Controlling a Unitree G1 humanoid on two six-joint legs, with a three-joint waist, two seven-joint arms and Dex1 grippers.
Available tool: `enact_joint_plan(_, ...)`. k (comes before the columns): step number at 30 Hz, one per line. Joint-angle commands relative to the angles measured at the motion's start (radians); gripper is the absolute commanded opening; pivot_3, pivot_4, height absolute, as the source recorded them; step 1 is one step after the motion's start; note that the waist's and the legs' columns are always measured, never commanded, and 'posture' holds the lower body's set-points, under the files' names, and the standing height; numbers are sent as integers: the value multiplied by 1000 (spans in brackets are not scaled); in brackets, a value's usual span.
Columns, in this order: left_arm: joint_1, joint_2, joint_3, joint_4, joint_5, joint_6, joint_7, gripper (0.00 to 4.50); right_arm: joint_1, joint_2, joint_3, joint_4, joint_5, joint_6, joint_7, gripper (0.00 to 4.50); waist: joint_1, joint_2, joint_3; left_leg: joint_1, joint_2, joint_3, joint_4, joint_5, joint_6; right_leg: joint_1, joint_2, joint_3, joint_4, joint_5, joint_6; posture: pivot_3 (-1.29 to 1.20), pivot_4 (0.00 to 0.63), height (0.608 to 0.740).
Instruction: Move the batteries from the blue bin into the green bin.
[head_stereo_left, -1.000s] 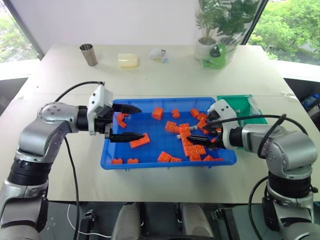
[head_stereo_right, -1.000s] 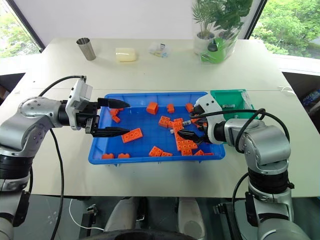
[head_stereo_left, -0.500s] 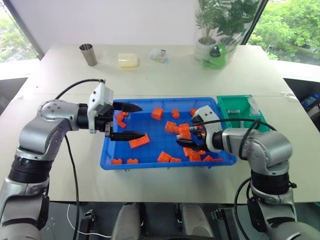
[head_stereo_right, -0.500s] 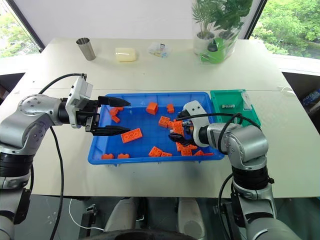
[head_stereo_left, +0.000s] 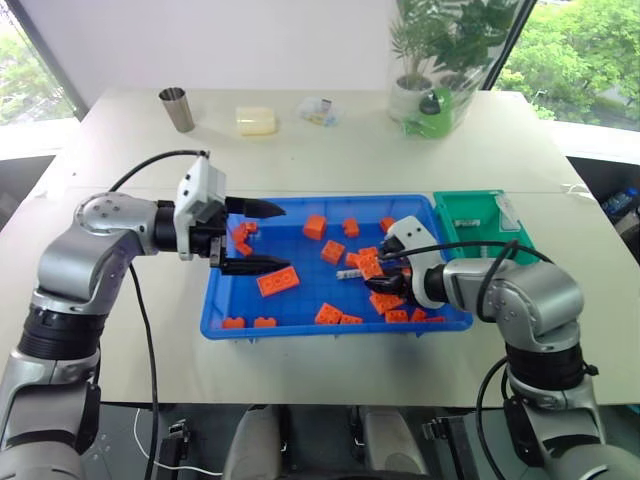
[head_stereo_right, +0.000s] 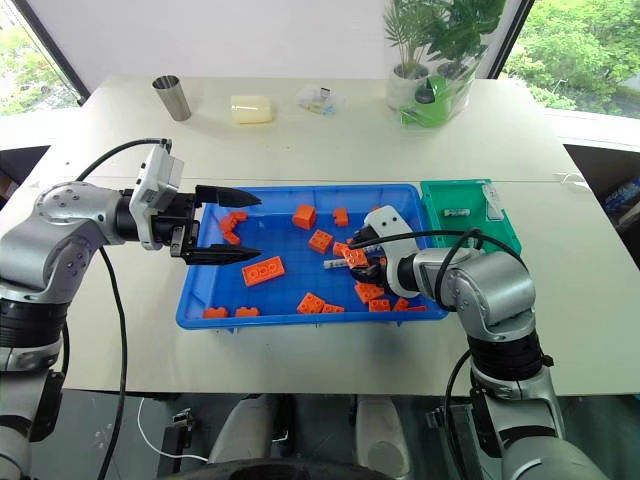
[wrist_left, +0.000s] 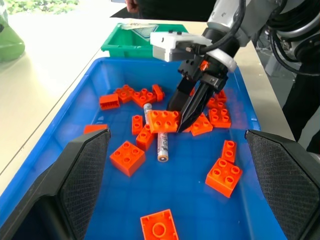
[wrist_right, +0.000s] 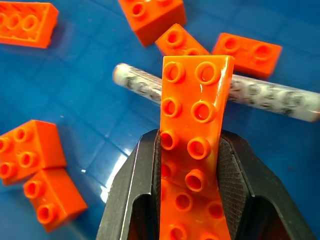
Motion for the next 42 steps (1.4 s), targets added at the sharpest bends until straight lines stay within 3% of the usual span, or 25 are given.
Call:
enact_joint_plan(1, -15, -2, 7, -8, 2, -17, -7, 4500, -124, 24, 9, -40, 69, -65, 64, 963, -7, 0, 0, 0, 0, 0, 0, 0, 0, 0, 0, 0, 0, 0, 0, 0, 150, 736)
enact_joint_plan(4, -16, -5, 3, -7, 5, -18, -11, 4500, -205, 78, 67, 15, 108, -88, 107, 963, -8, 0, 0, 0, 1, -1, -1, 0, 0, -1, 2, 0, 0, 1, 2, 0, 150, 736)
enact_joint_plan(11, -16, -14, 2, -15, 8, -16, -10, 4500, -321, 193, 326, 288, 20, -363, 179, 963, -4, 0, 0, 0, 1, -1, -1, 0, 0, -1, 2, -1, 0, 1, 2, 0, 150, 736)
enact_joint_plan(17, 3, -4, 16, -33, 4, -11, -5, 4500, -361, 178, 425, 420, -73, -515, 236, 3878, -2, 0, 0, -1, 0, -1, -1, 0, 0, -1, 1, -1, 0, 1, 2, 0, 150, 736)
enact_joint_plan(20, 17, 6, 28, -47, -3, -3, -1, 4500, -362, 81, 399, 363, -66, -550, 325, 3878, 1, 0, 0, -1, 1, -1, -1, 0, 0, -1, 1, -1, 0, 1, 2, 0, 150, 736)
enact_joint_plan(25, 35, 18, 34, -59, -11, -3, -7, 4500, -293, -208, 422, 249, -104, -682, 531, 3878, 3, -1, 0, -2, 0, -1, -1, 0, 0, -1, 0, -1, 0, 1, 2, 0, 150, 736)
enact_joint_plan(29, 31, 13, 27, -57, -10, -6, -7, 4500, -225, -309, 428, 204, -120, -721, 596, 3878, -5, -1, 1, -1, 1, 0, -1, 0, 0, -1, 1, -1, -1, 0, 1, 0, 150, 736)
enact_joint_plan(42, -4, -9, 5, -32, 3, -9, -9, 4500, -142, -259, 479, 295, -275, -848, 589, 3878, 1, -1, 1, -1, 1, 0, 0, 0, 0, -1, 1, -1, 0, 0, 0, 0, 150, 736)
